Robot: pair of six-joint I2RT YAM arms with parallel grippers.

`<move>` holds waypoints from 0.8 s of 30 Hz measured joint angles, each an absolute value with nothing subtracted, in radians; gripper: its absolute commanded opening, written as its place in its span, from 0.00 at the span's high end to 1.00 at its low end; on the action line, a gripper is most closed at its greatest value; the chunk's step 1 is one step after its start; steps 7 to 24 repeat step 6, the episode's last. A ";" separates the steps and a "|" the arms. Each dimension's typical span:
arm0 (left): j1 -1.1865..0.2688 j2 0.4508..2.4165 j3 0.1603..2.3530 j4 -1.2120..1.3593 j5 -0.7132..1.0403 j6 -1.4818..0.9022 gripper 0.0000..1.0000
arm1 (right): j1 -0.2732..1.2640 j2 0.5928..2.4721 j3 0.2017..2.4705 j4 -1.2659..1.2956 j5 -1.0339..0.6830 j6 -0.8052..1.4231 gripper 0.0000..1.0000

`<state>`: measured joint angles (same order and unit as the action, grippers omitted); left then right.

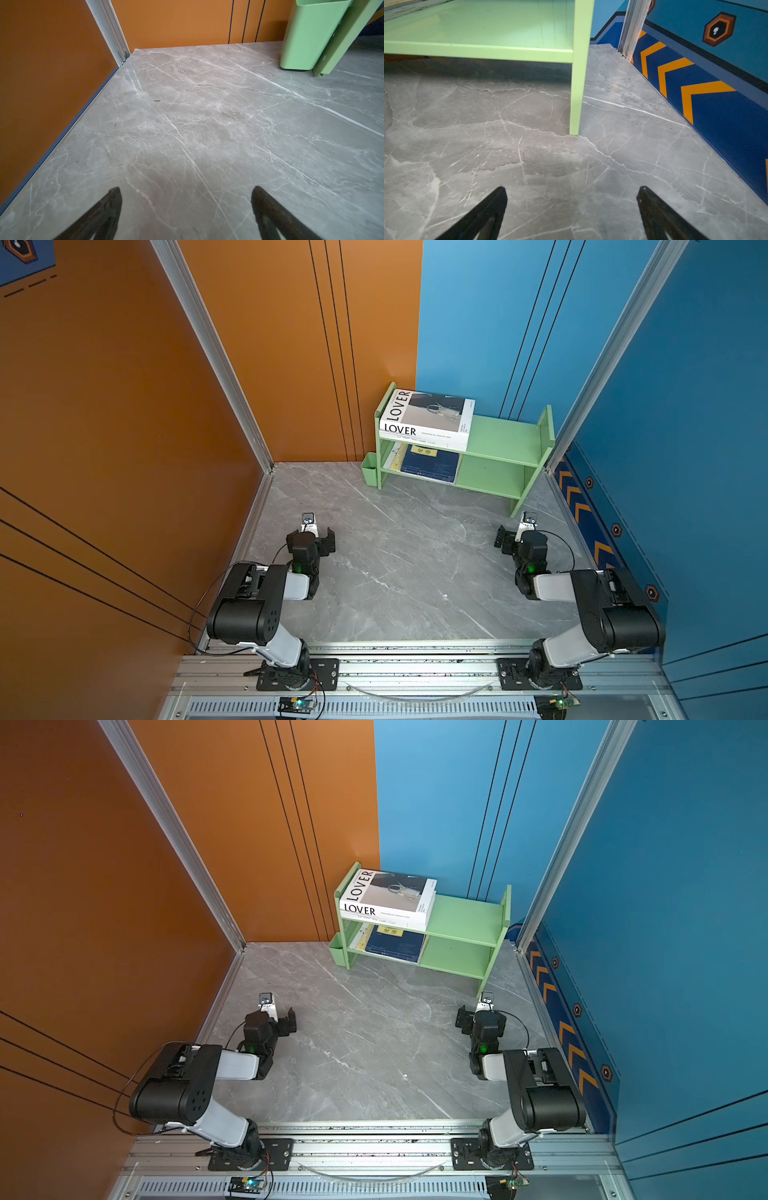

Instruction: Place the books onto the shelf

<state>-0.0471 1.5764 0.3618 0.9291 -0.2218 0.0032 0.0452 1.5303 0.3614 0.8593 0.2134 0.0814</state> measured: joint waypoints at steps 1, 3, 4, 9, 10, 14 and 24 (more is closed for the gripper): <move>-0.047 1.576 0.362 0.929 -0.220 0.004 0.02 | 0.045 1.530 0.361 0.860 0.213 0.081 0.00; -0.047 1.576 0.362 0.929 -0.218 0.003 0.02 | 0.045 1.530 0.361 0.860 0.213 0.081 0.00; -0.047 1.576 0.362 0.929 -0.216 0.003 0.02 | 0.045 1.530 0.361 0.860 0.213 0.081 0.00; -0.047 1.576 0.362 0.929 -0.215 0.003 0.02 | 0.045 1.530 0.361 0.860 0.213 0.081 0.00; -0.047 1.576 0.362 0.929 -0.215 0.003 0.02 | 0.045 1.530 0.361 0.860 0.213 0.081 0.00; -0.047 1.576 0.362 0.929 -0.215 0.003 0.02 | 0.045 1.530 0.361 0.860 0.213 0.081 0.00; -0.047 1.576 0.362 0.929 -0.215 0.003 0.02 | 0.045 1.530 0.361 0.860 0.213 0.081 0.00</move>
